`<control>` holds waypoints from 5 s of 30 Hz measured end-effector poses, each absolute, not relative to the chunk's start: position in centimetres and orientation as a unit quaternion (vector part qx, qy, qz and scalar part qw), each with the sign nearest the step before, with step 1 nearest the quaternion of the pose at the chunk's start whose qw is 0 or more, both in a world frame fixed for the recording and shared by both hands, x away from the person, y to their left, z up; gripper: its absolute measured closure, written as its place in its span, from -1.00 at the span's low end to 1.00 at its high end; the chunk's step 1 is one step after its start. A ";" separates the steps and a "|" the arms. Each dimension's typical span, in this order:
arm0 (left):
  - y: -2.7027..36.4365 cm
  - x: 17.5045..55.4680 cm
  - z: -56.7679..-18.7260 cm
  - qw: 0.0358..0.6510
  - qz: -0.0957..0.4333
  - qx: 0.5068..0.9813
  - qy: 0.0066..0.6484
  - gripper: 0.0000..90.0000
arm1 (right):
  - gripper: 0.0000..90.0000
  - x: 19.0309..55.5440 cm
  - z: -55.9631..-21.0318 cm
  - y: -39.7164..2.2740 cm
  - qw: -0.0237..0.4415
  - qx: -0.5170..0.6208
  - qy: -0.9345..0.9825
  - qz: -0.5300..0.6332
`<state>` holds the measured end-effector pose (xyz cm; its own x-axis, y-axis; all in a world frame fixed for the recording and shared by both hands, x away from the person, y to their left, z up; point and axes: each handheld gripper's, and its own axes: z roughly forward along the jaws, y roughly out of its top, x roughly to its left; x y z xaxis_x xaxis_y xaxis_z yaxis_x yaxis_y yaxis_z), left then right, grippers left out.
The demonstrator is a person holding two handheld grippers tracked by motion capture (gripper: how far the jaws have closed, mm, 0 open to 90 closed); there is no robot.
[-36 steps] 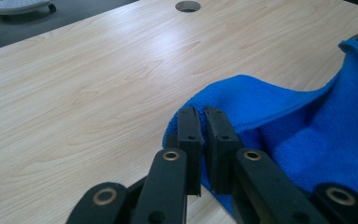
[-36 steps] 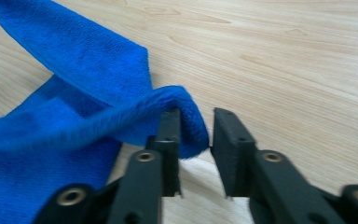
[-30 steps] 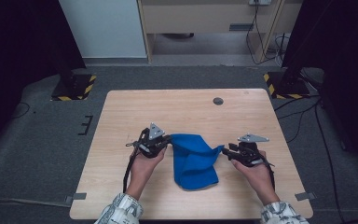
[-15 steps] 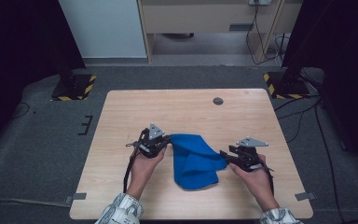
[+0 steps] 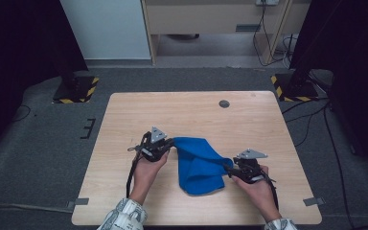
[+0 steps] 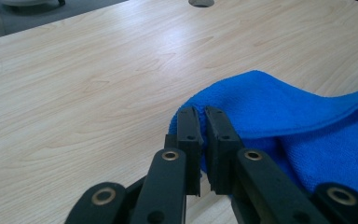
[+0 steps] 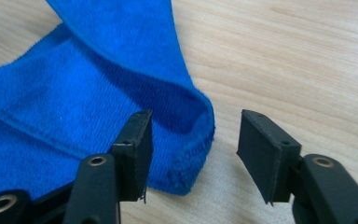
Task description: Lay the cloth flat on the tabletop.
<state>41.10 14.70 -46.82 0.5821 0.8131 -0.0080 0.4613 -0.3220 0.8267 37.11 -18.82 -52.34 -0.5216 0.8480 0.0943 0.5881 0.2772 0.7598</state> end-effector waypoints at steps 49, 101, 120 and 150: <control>16.4 40.0 -46.2 0.443 0.210 0.764 0.420 0.88 | 0.96 39.4 -45.1 -20.9 0.213 0.427 0.756 0.448; 16.9 38.6 -39.6 0.507 0.229 0.728 0.400 0.89 | 0.96 37.2 -39.4 -21.9 0.230 0.405 0.722 0.512; 15.1 41.6 -38.2 0.450 0.235 0.763 0.401 0.89 | 0.96 40.2 -40.1 -22.6 0.223 0.415 0.746 0.470; 14.9 49.4 -44.2 0.366 0.187 0.779 0.474 0.88 | 0.95 50.6 -46.3 -20.7 0.164 0.462 0.786 0.377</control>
